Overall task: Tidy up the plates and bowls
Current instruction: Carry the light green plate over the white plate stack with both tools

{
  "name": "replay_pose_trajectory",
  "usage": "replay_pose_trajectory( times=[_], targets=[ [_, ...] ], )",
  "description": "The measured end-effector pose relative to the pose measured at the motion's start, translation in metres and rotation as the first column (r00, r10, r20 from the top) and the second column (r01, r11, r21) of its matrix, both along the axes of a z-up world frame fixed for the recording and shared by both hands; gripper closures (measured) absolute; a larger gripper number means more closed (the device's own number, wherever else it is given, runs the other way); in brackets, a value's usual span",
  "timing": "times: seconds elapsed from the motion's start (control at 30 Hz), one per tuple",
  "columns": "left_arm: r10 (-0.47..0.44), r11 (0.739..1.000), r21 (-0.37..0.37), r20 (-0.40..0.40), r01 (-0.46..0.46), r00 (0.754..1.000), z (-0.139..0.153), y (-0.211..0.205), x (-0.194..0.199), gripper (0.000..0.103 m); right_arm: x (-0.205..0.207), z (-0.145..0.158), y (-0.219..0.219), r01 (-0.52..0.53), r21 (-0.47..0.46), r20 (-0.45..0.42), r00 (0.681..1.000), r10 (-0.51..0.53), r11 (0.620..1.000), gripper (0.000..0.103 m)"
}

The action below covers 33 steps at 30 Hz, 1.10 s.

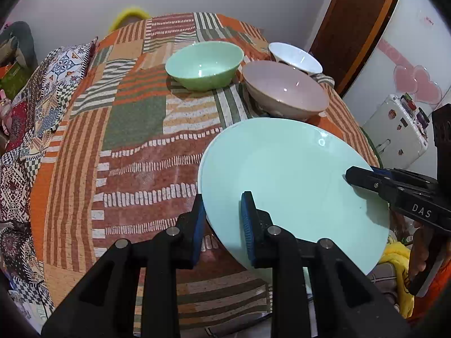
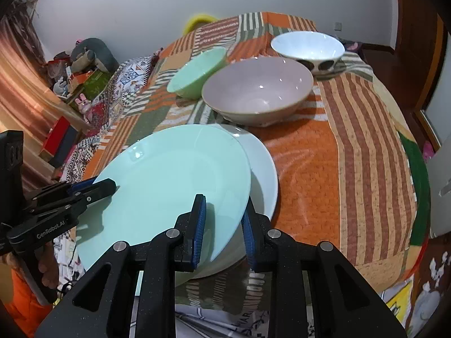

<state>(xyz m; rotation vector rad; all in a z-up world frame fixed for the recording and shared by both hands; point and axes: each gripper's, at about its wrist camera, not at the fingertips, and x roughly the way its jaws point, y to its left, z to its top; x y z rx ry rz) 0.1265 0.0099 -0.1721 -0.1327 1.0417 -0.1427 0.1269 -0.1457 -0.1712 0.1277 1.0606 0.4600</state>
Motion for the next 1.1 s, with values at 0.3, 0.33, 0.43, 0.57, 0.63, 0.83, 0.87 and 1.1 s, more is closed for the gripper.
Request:
replay_pose_trajectory(
  times=[0.3,0.33,0.43,0.57,0.63,0.83,0.87,1.1],
  targets=[
    [-0.010,1.000,-0.007,-0.041,0.009,0.999,-0.016,-0.004,0.004,0.079,0.000,-0.012,-0.002,0.017,-0.008,-0.040,0.999,-0.017,1.000,0.080],
    [-0.010,1.000,-0.006,-0.044,0.010,0.999,-0.017,-0.004,0.006,0.079,0.001,-0.013,-0.002,0.019,-0.008,-0.043,0.999,-0.019,1.000,0.080],
    [-0.011,1.000,-0.004,-0.049,0.011,0.999,-0.019,-0.005,0.008,0.079,0.002,-0.015,-0.003,0.022,-0.010,-0.050,0.999,-0.023,1.000,0.080],
    [-0.008,1.000,-0.005,-0.059,0.008,0.998,-0.023,-0.004,0.013,0.079,0.004,-0.015,-0.004,0.024,-0.007,-0.052,0.998,-0.024,1.000,0.080],
    [-0.003,1.000,-0.004,-0.065,0.002,0.998,-0.026,-0.003,0.016,0.079,0.006,-0.016,-0.004,0.022,-0.008,-0.054,0.998,-0.022,1.000,0.080],
    [0.001,1.000,0.007,-0.060,-0.001,0.998,-0.029,0.000,0.023,0.079,0.009,-0.018,-0.001,0.017,-0.008,-0.056,0.998,-0.017,1.000,0.080],
    [0.001,1.000,0.008,-0.060,-0.001,0.998,-0.030,0.000,0.024,0.079,0.010,-0.018,-0.001,0.017,-0.006,-0.057,0.998,-0.018,1.000,0.080],
    [0.006,0.999,0.035,-0.051,-0.004,0.999,-0.032,-0.002,0.031,0.078,0.012,-0.018,0.001,0.012,-0.012,-0.047,0.999,-0.012,1.000,0.080]
  ],
)
